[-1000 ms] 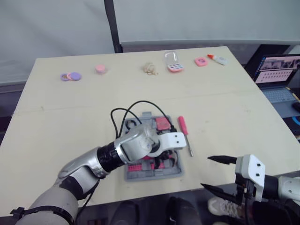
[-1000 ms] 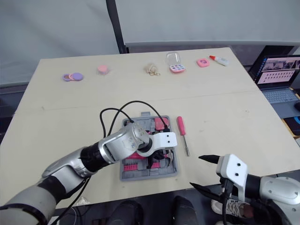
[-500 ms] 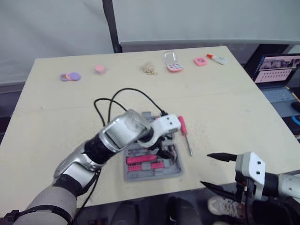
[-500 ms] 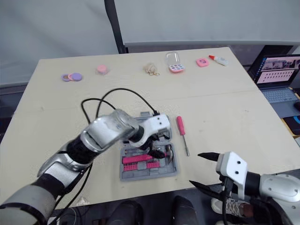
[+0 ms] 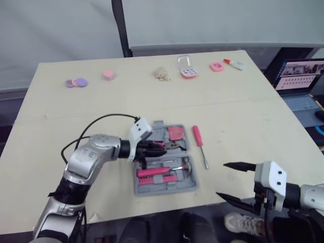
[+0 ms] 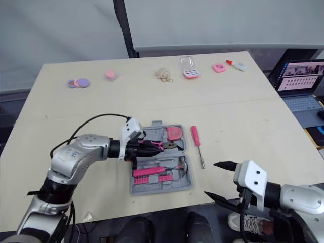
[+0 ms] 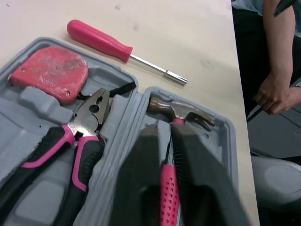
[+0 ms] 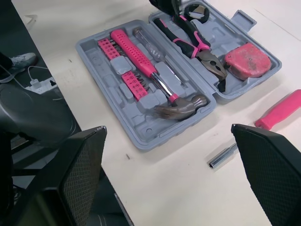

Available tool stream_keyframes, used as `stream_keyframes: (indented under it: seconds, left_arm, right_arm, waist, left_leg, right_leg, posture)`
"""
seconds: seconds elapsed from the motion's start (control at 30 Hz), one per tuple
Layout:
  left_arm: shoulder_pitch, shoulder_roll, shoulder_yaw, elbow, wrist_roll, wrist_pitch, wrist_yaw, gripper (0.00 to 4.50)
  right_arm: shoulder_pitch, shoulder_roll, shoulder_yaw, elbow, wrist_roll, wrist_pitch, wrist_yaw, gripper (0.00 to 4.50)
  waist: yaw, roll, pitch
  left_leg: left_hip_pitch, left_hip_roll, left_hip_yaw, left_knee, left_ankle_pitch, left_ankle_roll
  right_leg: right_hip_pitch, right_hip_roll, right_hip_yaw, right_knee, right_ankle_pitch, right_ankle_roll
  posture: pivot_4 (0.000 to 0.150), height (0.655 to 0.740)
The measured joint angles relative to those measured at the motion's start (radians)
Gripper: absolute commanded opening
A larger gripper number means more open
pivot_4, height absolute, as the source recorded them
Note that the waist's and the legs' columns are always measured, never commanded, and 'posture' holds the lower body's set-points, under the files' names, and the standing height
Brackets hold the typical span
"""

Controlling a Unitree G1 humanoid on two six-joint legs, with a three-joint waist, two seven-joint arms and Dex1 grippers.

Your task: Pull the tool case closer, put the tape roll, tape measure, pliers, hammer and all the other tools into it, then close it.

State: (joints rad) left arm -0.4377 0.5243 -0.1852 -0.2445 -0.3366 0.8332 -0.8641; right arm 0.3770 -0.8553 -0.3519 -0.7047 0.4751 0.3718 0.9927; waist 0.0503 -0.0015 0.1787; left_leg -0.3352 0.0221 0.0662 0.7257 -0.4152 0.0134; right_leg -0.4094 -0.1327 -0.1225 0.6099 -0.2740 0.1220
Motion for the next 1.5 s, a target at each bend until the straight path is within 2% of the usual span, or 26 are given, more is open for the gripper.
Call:
stream_keyframes:
  seconds: [0.17, 0.37, 0.73, 1.5]
  left_arm:
    - [0.096, 0.010, -0.041, 0.026, 0.041, -0.168, -0.026, 0.05]
    - [0.096, -0.013, -0.081, 0.066, 0.086, -0.253, -0.016, 0.05]
    - [0.105, 0.006, -0.108, 0.061, 0.113, -0.303, -0.026, 0.05]
    - [0.119, -0.044, -0.158, 0.140, 0.193, -0.370, -0.012, 0.05]
  right_arm:
    - [-0.004, -0.001, 0.000, 0.003, 0.000, 0.000, 0.003, 4.50]
    - [-0.019, -0.002, 0.004, 0.003, 0.000, 0.004, 0.004, 4.50]
    - [-0.039, -0.002, 0.016, 0.002, 0.013, 0.024, 0.004, 4.50]
    - [-0.013, -0.006, -0.006, -0.002, 0.023, 0.048, -0.002, 4.50]
  waist:
    - [0.002, 0.000, 0.000]
    - [-0.001, 0.000, 0.000]
    - [0.000, 0.000, 0.000]
    - [0.000, 0.000, 0.000]
  left_leg:
    - [0.000, 0.000, 0.000, 0.000, 0.000, 0.000]
    - [0.000, 0.000, 0.001, 0.000, 0.000, 0.000]
    - [0.000, 0.000, 0.001, 0.000, 0.000, 0.000]
    - [0.000, 0.000, 0.000, 0.000, 0.000, 0.000]
  right_leg:
    - [0.000, 0.000, 0.000, 0.000, 0.000, 0.000]
    - [0.000, 0.000, 0.000, 0.000, 0.000, 0.000]
    - [0.000, 0.000, 0.000, 0.000, 0.000, 0.000]
    - [0.000, 0.000, 0.000, 0.000, 0.000, 0.000]
  posture:
    - [0.150, 0.7287]
    - [0.150, 0.7287]
    - [0.150, 0.7287]
    - [0.150, 0.7287]
